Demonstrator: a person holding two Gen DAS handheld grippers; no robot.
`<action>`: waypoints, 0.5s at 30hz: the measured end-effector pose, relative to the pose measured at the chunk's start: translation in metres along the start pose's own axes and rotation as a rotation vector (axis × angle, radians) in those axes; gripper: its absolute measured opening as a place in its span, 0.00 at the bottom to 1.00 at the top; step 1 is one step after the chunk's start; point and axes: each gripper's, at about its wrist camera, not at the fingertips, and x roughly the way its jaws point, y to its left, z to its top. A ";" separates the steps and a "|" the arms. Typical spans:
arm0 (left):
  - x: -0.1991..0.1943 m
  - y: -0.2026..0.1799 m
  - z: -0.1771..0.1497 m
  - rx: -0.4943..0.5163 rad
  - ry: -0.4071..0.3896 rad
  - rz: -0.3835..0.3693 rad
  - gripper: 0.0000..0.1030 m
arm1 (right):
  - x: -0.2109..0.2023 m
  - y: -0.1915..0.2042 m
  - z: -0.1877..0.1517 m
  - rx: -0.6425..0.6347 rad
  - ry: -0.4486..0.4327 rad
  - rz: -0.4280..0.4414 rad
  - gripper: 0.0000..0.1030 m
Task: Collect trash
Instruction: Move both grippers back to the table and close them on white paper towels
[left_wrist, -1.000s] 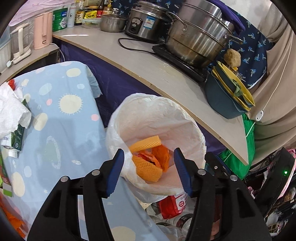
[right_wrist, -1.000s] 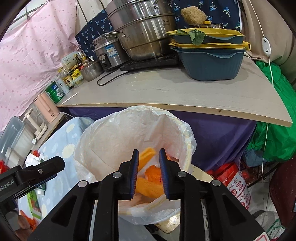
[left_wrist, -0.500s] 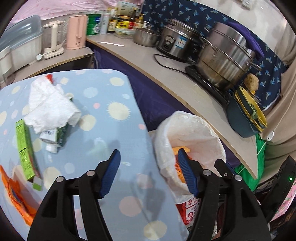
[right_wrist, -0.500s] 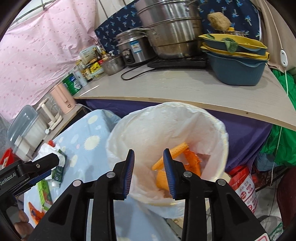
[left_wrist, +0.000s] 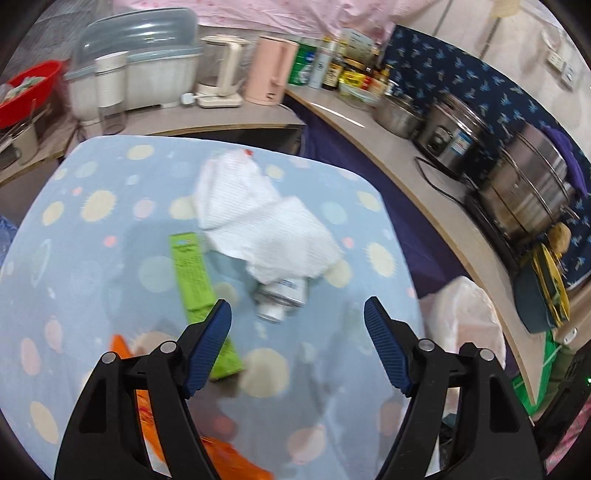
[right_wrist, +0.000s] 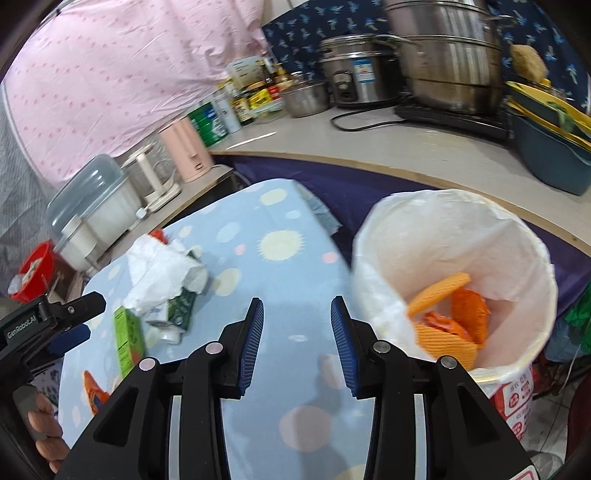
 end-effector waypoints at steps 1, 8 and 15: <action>-0.001 0.008 0.003 -0.007 -0.004 0.012 0.69 | 0.005 0.010 0.000 -0.013 0.007 0.011 0.36; 0.007 0.062 0.030 -0.053 -0.018 0.074 0.69 | 0.043 0.065 0.004 -0.081 0.054 0.081 0.36; 0.032 0.092 0.059 -0.089 -0.005 0.079 0.76 | 0.087 0.103 0.016 -0.123 0.092 0.108 0.43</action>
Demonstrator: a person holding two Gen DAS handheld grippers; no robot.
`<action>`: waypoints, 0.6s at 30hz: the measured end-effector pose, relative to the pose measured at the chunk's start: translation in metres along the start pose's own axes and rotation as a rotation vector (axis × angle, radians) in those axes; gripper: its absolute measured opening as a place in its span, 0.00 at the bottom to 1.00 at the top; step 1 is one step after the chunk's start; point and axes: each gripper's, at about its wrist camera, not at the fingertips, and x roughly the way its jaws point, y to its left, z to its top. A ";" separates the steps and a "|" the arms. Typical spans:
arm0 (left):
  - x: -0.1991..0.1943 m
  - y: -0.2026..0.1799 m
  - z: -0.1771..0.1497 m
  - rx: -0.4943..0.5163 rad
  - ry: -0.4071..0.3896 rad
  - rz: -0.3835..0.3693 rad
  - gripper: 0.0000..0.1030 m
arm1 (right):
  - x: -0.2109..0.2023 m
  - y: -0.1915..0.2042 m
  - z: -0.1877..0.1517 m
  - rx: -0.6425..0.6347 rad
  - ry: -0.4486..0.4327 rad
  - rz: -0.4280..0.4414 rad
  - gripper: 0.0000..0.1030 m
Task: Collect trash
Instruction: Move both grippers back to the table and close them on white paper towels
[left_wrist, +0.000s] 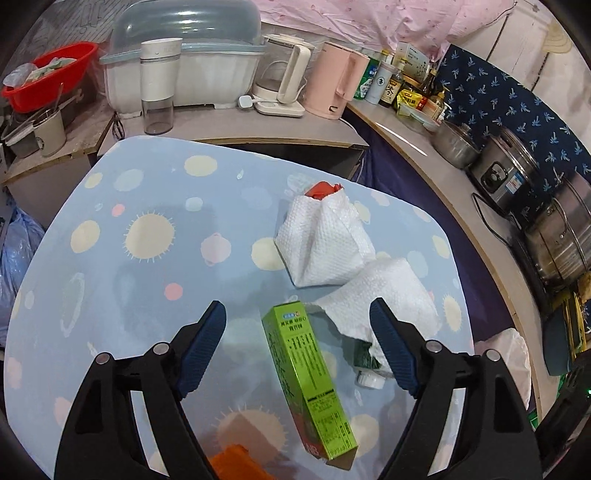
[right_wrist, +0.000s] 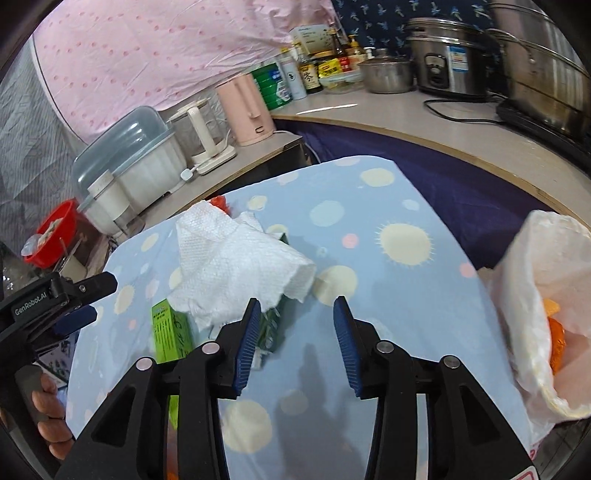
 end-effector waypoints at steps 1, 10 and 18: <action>0.005 0.000 0.004 0.001 0.002 -0.001 0.76 | 0.004 0.002 0.002 -0.003 0.003 0.002 0.44; 0.063 -0.010 0.032 -0.003 0.060 -0.024 0.87 | 0.044 0.007 0.019 0.009 0.028 0.014 0.46; 0.108 -0.023 0.038 0.011 0.141 -0.037 0.67 | 0.061 0.003 0.023 0.017 0.045 0.028 0.46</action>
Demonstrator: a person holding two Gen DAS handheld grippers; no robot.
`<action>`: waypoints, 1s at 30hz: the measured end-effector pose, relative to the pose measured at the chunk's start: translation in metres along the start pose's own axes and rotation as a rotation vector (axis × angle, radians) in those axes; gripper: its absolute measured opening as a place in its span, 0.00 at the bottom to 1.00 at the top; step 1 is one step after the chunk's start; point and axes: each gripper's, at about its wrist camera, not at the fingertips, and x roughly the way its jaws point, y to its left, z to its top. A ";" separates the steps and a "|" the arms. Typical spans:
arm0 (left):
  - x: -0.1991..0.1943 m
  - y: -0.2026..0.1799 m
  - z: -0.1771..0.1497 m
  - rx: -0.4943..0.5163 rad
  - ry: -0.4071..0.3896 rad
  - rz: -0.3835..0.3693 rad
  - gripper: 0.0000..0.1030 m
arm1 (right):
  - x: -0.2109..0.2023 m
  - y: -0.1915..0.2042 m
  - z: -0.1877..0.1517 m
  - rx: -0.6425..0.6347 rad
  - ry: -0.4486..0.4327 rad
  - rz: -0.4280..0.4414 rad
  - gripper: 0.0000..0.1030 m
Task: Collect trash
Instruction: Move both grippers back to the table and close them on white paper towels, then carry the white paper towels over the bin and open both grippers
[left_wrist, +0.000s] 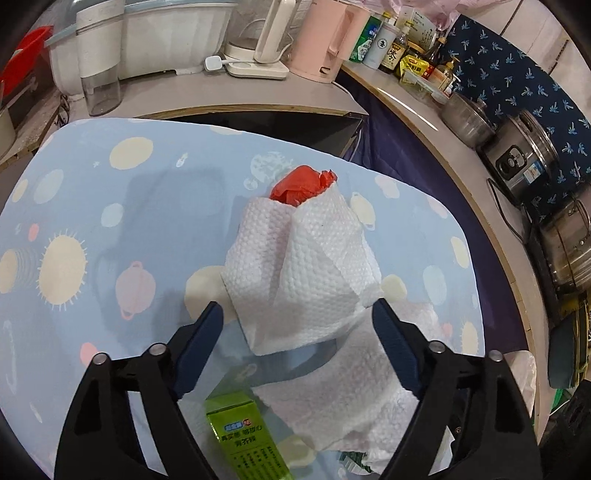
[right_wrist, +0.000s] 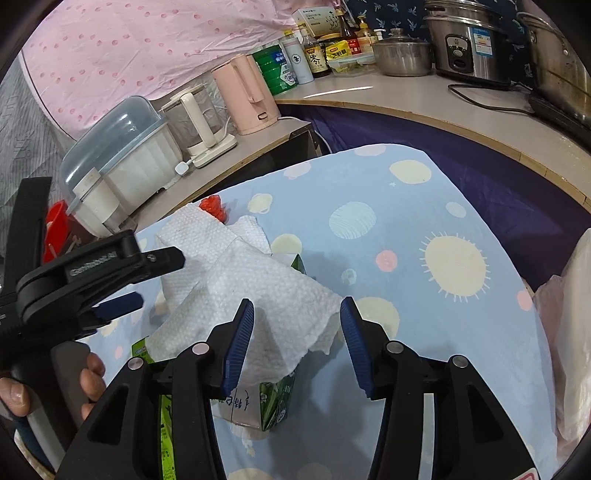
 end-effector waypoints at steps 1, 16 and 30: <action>0.003 -0.001 0.000 0.000 0.008 -0.002 0.63 | 0.001 0.000 0.000 -0.003 0.002 0.002 0.43; -0.045 -0.010 -0.016 0.035 -0.053 -0.023 0.03 | -0.043 -0.001 -0.008 -0.002 -0.058 0.034 0.04; -0.154 -0.020 -0.063 0.053 -0.153 -0.083 0.03 | -0.149 -0.018 -0.027 0.043 -0.185 0.035 0.04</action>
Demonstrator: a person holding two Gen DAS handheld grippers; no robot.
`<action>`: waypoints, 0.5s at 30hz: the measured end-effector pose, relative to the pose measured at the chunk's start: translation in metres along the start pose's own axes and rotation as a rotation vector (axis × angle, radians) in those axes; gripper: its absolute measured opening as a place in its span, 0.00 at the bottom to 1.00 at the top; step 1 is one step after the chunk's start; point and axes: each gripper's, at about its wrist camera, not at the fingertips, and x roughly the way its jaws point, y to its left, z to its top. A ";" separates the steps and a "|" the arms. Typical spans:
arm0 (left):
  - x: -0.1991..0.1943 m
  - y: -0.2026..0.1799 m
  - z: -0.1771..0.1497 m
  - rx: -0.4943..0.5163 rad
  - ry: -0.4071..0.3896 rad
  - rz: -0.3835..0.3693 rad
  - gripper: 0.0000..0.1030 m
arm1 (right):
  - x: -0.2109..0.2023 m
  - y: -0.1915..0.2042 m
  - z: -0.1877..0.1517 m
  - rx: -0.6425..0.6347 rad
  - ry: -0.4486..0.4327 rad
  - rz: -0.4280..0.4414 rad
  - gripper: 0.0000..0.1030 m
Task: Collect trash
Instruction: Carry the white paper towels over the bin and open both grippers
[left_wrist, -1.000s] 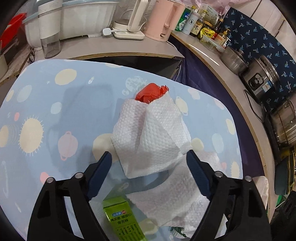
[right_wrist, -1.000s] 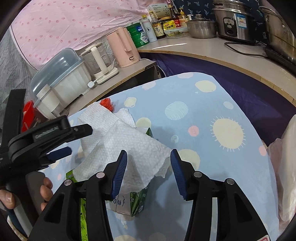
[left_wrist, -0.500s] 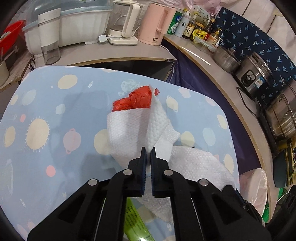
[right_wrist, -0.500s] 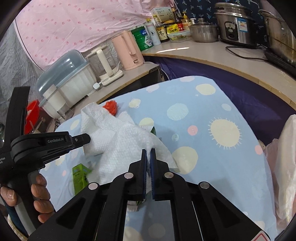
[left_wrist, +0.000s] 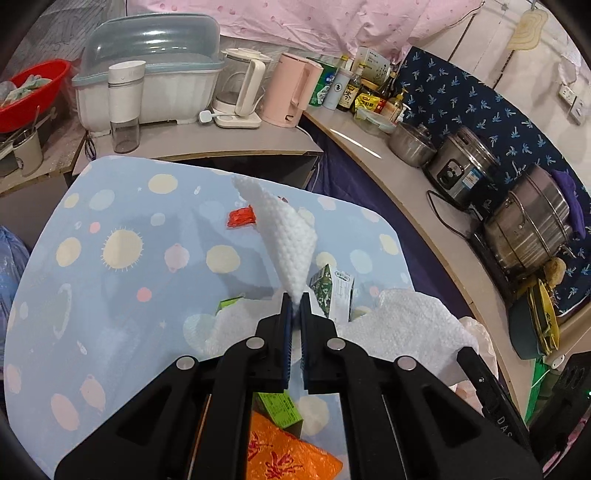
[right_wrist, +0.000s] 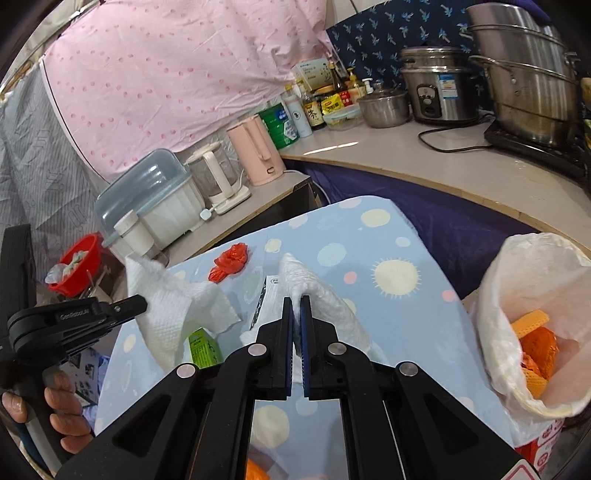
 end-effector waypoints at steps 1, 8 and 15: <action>-0.007 -0.003 -0.004 0.003 -0.004 -0.005 0.03 | -0.006 -0.002 -0.001 0.003 -0.006 -0.002 0.04; -0.040 -0.022 -0.030 0.033 -0.012 -0.041 0.03 | -0.049 -0.018 -0.008 0.018 -0.047 -0.018 0.04; -0.053 -0.052 -0.057 0.080 0.006 -0.076 0.03 | -0.081 -0.039 -0.016 0.038 -0.074 -0.035 0.04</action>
